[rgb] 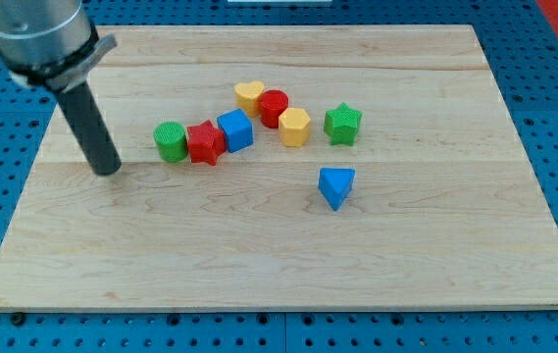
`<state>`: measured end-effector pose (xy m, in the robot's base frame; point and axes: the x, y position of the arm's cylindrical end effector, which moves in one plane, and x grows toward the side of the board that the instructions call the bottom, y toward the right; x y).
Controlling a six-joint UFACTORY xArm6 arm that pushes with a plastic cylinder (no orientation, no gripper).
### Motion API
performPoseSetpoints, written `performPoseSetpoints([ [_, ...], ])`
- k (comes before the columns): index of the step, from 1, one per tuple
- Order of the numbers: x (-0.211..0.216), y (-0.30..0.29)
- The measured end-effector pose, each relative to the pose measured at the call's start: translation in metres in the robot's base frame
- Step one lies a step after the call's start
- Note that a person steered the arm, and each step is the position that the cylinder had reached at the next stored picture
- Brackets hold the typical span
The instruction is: Push the blue triangle above the green circle
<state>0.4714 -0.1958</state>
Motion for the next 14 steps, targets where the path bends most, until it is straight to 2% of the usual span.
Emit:
performPoseSetpoints([
  [1, 0.049, 0.07],
  [2, 0.126, 0.2],
  [3, 0.108, 0.315],
  [4, 0.051, 0.326],
  [5, 0.017, 0.281],
  [7, 0.029, 0.186],
  [10, 0.016, 0.201],
  [11, 0.0, 0.206],
  [12, -0.011, 0.191],
  [13, -0.008, 0.143],
  [14, -0.001, 0.07],
])
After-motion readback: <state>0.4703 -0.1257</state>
